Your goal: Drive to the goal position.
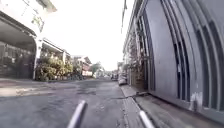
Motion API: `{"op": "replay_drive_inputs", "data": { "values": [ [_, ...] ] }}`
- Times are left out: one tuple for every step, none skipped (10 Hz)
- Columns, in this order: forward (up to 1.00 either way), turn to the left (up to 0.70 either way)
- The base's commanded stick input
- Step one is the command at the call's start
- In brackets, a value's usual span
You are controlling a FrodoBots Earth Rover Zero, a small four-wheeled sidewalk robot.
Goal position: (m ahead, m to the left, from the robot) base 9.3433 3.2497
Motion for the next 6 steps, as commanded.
{"op": "replay_drive_inputs", "data": {
  "values": [
    [0.00,0.00],
    [0.00,0.00],
    [0.00,0.00],
    [0.00,0.00],
    [0.13,0.00],
    [0.40,0.00]
  ]
}}
